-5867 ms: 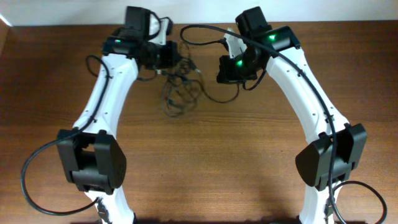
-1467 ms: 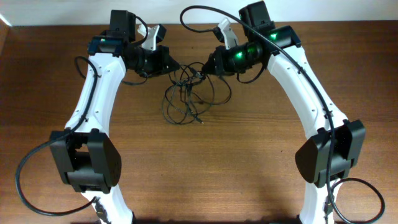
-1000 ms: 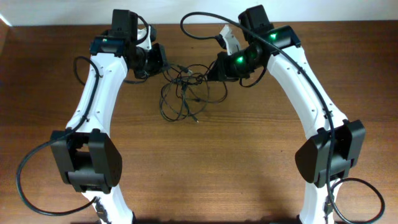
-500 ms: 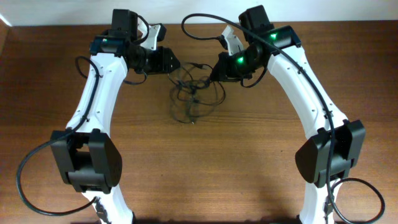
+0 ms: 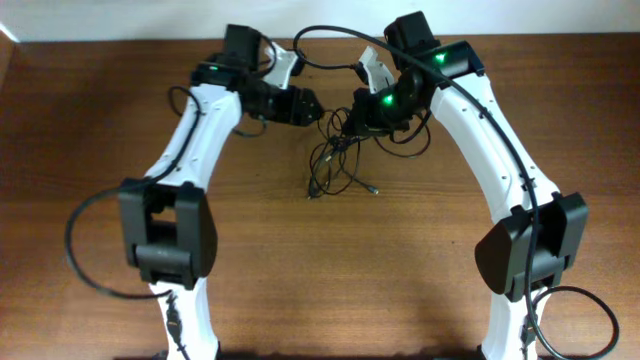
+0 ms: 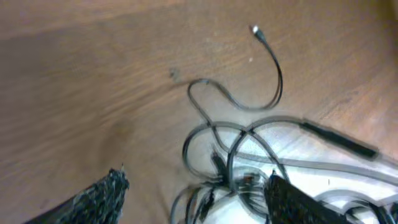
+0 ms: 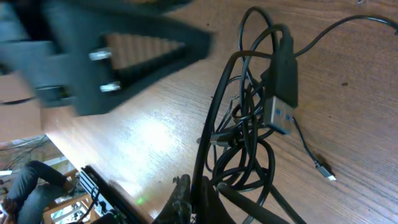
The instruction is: Untangle cables
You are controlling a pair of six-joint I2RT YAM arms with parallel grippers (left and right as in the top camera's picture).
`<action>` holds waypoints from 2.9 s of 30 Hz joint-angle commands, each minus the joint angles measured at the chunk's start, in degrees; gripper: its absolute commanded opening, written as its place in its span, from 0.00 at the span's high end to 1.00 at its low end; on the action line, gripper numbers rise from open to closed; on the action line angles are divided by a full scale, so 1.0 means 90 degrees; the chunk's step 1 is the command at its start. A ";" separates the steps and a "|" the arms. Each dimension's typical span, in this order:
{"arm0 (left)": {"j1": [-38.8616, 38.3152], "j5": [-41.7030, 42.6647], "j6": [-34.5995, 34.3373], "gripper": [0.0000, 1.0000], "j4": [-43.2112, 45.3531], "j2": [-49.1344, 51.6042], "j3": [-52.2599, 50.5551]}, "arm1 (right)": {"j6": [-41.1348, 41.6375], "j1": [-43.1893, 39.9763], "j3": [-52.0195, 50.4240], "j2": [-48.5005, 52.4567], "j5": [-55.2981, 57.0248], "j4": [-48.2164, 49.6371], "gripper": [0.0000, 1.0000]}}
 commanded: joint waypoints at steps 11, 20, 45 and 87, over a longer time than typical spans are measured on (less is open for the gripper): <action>-0.0350 0.0984 -0.0301 0.28 0.1392 0.0559 0.0019 | -0.0022 -0.0010 0.0078 0.0000 0.0010 -0.0095 0.96; -0.0350 0.1088 0.0447 0.32 0.0787 0.0559 0.0019 | -0.0022 -0.0010 0.0078 0.0000 0.0010 -0.0092 0.96; -0.0782 -0.1620 -0.0865 0.89 0.0843 0.0559 0.0019 | -0.0015 -0.0010 0.0078 0.0000 0.0457 -0.0175 0.96; -0.3031 -0.2450 -0.0063 0.52 -0.0702 0.0279 -0.0301 | -0.0602 -0.2732 0.0148 -0.1093 0.1834 -0.1736 0.18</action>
